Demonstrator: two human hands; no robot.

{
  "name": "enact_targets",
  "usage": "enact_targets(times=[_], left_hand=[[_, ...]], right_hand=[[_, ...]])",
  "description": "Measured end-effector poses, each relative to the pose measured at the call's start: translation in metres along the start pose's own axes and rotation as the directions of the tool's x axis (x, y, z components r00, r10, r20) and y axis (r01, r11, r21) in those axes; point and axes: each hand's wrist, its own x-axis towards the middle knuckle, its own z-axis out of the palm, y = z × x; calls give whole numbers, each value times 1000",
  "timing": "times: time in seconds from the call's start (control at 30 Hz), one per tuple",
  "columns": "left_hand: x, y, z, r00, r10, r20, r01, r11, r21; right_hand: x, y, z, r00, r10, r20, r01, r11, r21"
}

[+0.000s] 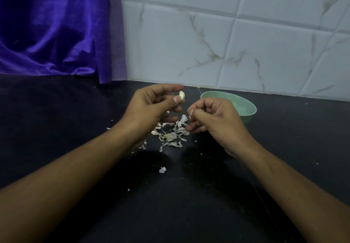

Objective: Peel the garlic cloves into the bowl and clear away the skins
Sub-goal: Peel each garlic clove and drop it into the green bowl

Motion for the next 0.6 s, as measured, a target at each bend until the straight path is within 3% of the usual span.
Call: enact_targets(times=[0.27,0.47,0.6], left_hand=[[-1,-4,1,998,-37,50,35,999,33],[-4,-4,0,991,-38,126,28,996,84],[-3,-6,0,993,-17,114,3,993,119]], right_hand=[[-2,-4,-4,999,-51,-10,51,999,-17],[-4,-9,-4,1000,-7,-22,10,987,158],[-4,-8,-5,999,36,4,-36,985,170]])
